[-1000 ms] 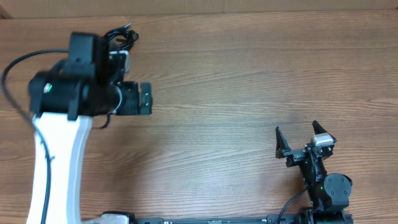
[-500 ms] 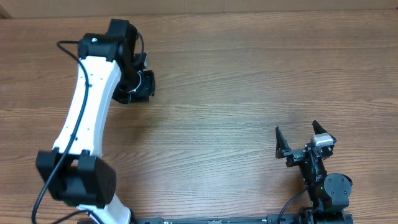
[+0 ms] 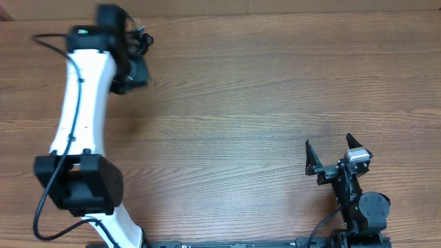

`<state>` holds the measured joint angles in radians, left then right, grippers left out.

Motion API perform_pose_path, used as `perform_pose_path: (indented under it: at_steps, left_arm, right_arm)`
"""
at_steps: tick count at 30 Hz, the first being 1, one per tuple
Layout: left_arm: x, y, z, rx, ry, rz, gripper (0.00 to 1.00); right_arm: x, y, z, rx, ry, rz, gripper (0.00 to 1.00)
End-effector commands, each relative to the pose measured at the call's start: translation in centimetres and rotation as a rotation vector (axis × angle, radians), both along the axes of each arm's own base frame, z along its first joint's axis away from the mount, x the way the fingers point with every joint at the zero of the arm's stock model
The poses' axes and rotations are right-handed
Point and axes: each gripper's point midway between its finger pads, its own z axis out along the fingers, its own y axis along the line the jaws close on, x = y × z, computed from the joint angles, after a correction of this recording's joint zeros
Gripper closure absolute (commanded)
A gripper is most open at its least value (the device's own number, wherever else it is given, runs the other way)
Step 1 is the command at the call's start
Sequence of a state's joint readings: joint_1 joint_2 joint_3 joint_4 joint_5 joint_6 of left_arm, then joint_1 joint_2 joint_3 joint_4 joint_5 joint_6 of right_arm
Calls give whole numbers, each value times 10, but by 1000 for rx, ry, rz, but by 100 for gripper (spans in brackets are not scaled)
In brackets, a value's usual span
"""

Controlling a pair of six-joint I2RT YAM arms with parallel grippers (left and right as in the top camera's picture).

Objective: Untangle cables
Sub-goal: 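Lower the left gripper down onto the tangled black cable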

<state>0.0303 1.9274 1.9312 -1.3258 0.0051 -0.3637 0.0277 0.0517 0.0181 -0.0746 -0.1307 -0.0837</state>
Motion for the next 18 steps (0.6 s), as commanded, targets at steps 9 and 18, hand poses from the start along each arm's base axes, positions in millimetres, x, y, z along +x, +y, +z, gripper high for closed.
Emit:
perform_pose_path:
  at_steps: [9, 18]
  left_arm:
    - [34, 57, -44, 36, -4, 190, 28]
    - [76, 61, -106, 37, -26, 190, 79]
  right_arm:
    - [0, 2, -4, -7, 3, 8, 0]
    - [0, 2, -4, -7, 3, 8, 0]
